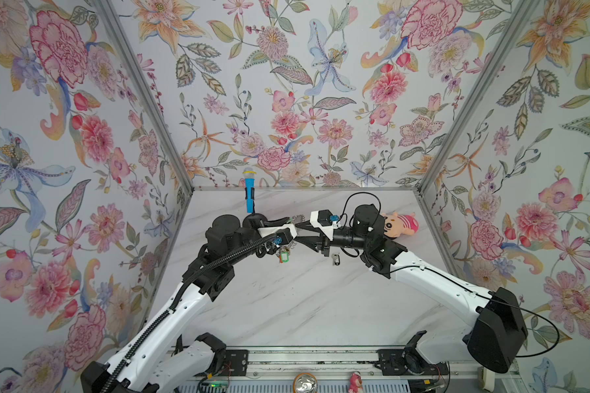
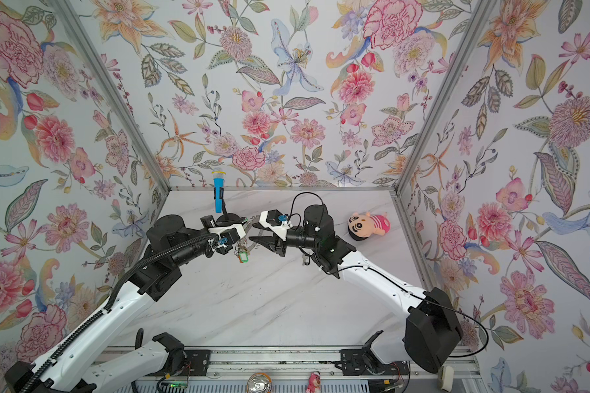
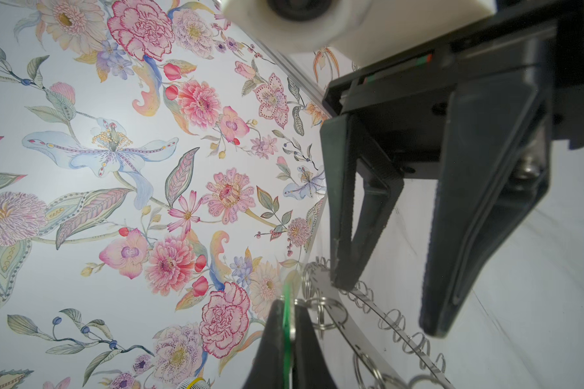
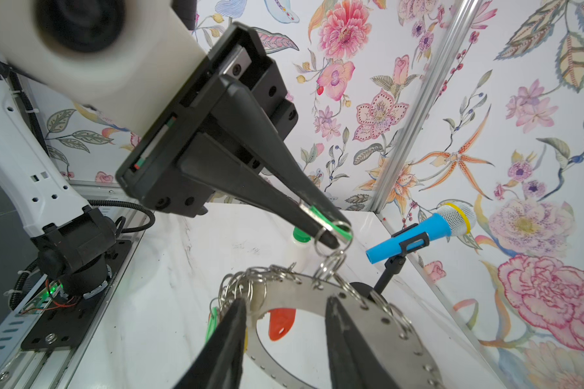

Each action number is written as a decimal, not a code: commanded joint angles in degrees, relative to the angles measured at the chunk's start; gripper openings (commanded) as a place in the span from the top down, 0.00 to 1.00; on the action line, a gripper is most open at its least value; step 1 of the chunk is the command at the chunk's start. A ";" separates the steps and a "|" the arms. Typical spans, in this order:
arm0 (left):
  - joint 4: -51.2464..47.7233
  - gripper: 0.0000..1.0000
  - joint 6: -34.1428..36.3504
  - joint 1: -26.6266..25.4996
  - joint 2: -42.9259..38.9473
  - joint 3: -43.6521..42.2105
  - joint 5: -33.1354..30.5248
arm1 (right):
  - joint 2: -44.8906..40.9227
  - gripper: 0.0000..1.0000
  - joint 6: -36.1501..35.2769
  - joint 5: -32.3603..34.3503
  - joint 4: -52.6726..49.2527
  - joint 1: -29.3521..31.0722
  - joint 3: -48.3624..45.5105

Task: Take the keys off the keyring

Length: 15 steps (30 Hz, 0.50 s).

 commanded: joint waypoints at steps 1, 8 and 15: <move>0.99 1.00 0.80 0.69 -0.15 2.23 1.07 | -3.19 0.57 -2.67 0.47 -2.36 -0.62 0.31; -0.05 1.00 2.25 0.76 -0.43 2.65 2.98 | -3.70 0.56 -4.78 1.71 -5.50 -3.66 2.43; -3.67 1.00 5.80 0.79 -0.04 4.43 6.67 | -2.24 0.56 -4.71 1.34 -5.88 -8.93 4.75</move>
